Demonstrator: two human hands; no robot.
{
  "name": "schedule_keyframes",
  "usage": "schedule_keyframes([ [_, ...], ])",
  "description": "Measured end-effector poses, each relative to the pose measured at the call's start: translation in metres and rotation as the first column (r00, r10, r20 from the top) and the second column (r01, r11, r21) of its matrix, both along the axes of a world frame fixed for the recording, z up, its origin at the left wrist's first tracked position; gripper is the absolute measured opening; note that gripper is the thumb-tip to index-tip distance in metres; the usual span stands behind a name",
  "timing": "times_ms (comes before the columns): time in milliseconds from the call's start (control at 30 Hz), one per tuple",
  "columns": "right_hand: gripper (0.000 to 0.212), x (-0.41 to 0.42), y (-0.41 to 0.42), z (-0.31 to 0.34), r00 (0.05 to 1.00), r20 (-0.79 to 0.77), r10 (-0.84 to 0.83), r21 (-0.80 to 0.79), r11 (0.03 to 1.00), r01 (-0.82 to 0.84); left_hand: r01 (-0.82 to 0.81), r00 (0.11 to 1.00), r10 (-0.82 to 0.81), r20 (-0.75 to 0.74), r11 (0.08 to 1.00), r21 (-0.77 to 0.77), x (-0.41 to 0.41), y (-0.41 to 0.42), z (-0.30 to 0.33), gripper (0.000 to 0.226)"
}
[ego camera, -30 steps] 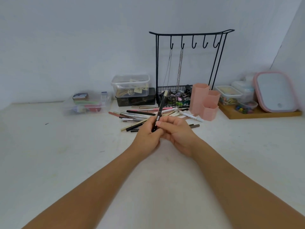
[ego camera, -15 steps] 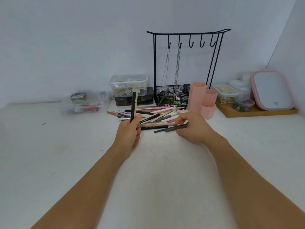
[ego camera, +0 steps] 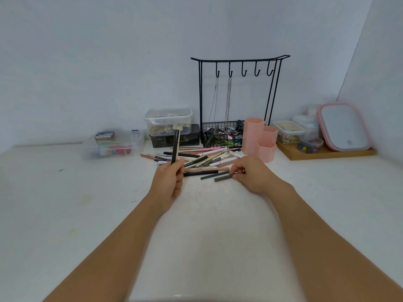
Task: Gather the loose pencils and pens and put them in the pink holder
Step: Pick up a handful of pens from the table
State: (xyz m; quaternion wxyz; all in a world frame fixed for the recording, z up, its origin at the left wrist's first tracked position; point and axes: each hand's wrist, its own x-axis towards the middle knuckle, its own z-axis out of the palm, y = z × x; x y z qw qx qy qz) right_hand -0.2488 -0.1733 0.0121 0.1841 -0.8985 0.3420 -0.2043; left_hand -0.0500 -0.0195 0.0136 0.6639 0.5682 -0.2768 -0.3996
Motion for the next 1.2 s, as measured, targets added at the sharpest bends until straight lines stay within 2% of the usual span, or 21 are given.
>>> schedule_keyframes([
  [100,0.010,0.004,0.009,0.011,0.997,0.083,0.008,0.036,0.999,-0.011,0.023,1.000,-0.023,-0.012,1.000,-0.010,0.001,-0.002,0.000,0.028],
  [167,0.009,0.011,0.021,0.023,0.958,0.285,0.001,0.196,0.979,-0.059,0.054,0.998,-0.055,-0.021,0.998,-0.016,0.002,-0.004,0.000,0.027],
  [233,0.010,0.022,0.037,0.033,0.866,0.499,-0.030,0.417,0.885,-0.210,0.115,0.992,-0.116,-0.038,0.993,-0.036,0.001,-0.005,0.000,0.025],
  [300,0.014,0.034,0.050,0.036,0.775,0.630,-0.059,0.521,0.771,-0.365,0.194,0.978,-0.197,-0.063,0.980,-0.052,-0.003,-0.005,0.000,0.025],
  [400,0.021,0.046,0.058,0.033,0.682,0.717,-0.142,0.601,0.622,-0.502,0.256,0.965,-0.257,-0.054,0.966,-0.033,-0.009,-0.007,-0.004,0.025],
  [500,0.022,0.051,0.058,0.028,0.681,0.718,-0.145,0.622,0.572,-0.534,0.268,0.963,-0.268,0.016,0.963,-0.026,-0.012,-0.006,-0.003,0.020],
  [567,0.019,0.054,0.057,0.022,0.698,0.706,-0.120,0.620,0.582,-0.526,0.275,0.958,-0.273,0.085,0.961,-0.013,-0.016,-0.005,-0.002,0.011],
  [700,0.010,0.059,0.056,0.013,0.731,0.674,-0.104,0.612,0.632,-0.475,0.269,0.951,-0.267,0.156,0.963,0.005,-0.021,-0.005,-0.003,0.031],
  [800,0.010,0.060,0.056,0.008,0.761,0.634,-0.136,0.616,0.685,-0.390,0.261,0.945,-0.264,0.192,0.965,0.040,-0.023,-0.006,-0.002,0.017],
  [933,0.019,0.061,0.056,0.010,0.760,0.630,-0.163,0.587,0.740,-0.328,0.287,0.942,-0.294,0.160,0.956,0.066,-0.019,-0.006,-0.002,0.015],
  [1000,0.016,0.052,0.044,0.016,0.770,0.614,-0.175,0.470,0.865,-0.178,0.256,0.963,-0.259,0.073,0.965,0.052,-0.014,-0.006,0.000,0.019],
  [1067,0.009,0.035,0.024,0.021,0.836,0.524,-0.162,0.220,0.974,0.051,0.191,0.982,-0.191,0.002,0.981,0.038,-0.008,-0.007,0.002,0.030],
  [1133,0.014,0.017,0.003,0.018,0.925,0.349,-0.151,0.047,0.988,0.144,0.105,0.994,-0.103,-0.031,0.994,0.038,-0.003,-0.007,0.002,0.041],
  [1200,0.018,0.009,-0.006,0.010,0.968,0.211,-0.135,0.039,0.991,0.129,0.045,0.998,-0.044,-0.044,0.998,0.041,0.001,-0.007,0.002,0.045],
])
